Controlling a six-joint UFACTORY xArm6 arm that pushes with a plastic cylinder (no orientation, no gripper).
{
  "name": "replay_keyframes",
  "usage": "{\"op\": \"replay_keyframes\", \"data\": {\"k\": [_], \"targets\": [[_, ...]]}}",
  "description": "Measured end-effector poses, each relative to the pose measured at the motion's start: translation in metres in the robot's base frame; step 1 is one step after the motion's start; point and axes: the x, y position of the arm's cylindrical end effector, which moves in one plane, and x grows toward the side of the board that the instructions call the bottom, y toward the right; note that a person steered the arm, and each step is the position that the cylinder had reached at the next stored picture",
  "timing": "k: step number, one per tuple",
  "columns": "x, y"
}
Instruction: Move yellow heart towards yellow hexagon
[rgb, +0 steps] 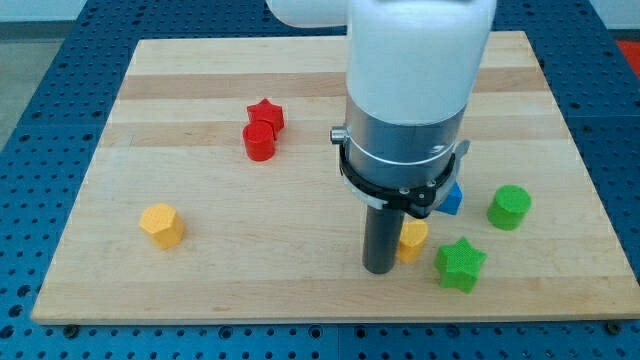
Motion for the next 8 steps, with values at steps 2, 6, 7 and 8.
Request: {"op": "replay_keyframes", "data": {"k": [2,6,7,8], "targets": [[0.011,0.059],[-0.036,-0.075],[-0.039,-0.047],[-0.036,0.006]]}}
